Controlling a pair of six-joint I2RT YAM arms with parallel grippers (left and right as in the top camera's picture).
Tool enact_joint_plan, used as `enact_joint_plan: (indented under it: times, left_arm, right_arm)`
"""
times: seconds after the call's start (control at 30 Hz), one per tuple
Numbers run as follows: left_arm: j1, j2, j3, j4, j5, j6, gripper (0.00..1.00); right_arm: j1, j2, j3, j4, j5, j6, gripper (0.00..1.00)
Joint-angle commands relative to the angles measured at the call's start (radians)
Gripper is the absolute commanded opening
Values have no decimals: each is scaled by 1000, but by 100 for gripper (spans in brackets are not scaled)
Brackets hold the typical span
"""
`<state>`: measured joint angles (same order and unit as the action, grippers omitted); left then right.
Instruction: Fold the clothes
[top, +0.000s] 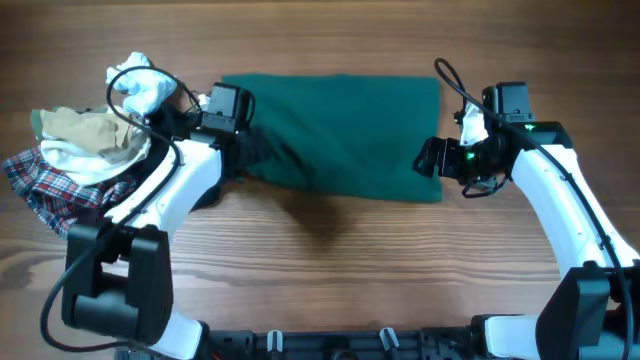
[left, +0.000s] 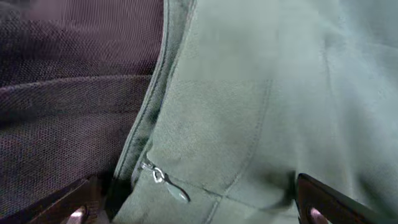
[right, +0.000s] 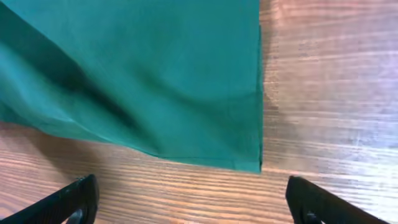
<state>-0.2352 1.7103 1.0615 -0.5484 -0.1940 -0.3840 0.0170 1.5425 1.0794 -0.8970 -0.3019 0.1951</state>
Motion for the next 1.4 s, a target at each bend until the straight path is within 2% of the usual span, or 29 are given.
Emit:
enact_joint_plan:
  times: [0.0,0.1,0.17,0.23,0.4,0.57,0.63,0.67,0.77,0.83,0.9,0.97,1.03,1.13,1.23,1.37]
  left_arm:
    - [5,35,-1,-8,-25,36,98]
    - [5,38,-1,-28,-25,37,89]
    - [5,38,-1,-29,-25,37,74]
    - [5,38,-1,-32,-25,37,52]
    - [5,38,-1,-47,-25,37,28]
    - [5,38,-1,-50,-25,37,6]
    - [5,38,-1,-57,-25,37,4]
    - [5,38,-1,-62,-25,37,4]
    - [5,38,-1,-74,-24,36,4]
    - [5,38,-1,-96,-24,36,4]
    - [5,36,-1,-111,-24,18,4]
    - [5,24,-1,-133,-3,2,4]
    - [5,-4,-1,-182,10,-36,4]
    - [5,-83,-1,-259,33,-51,4]
    - [4,-171,-1,-354,48,-74,4]
    - [3,-205,-1,-509,48,-107,4]
  right_arm:
    - [5,-3,-9,-29,53,-13,95]
    - [9,-3,-66,-1,51,-9,95]
    - [13,-3,-100,34,31,-11,96]
    - [35,-3,-156,128,32,-9,95]
    - [39,-3,-229,272,96,-10,94]
    - [39,13,-323,423,98,-8,89]
    - [39,14,-338,433,95,18,88]
    - [39,14,-337,434,82,17,84]
    - [39,14,-337,427,6,18,59]
    - [39,14,-337,424,1,26,47]
    - [36,13,-337,410,2,29,21]
    - [2,13,-316,361,2,68,9]
    - [-57,10,-261,267,0,46,4]
    - [-127,5,-159,110,0,19,4]
    - [-139,-31,-108,-30,2,-17,4]
    - [-139,-117,-108,-148,17,-37,4]
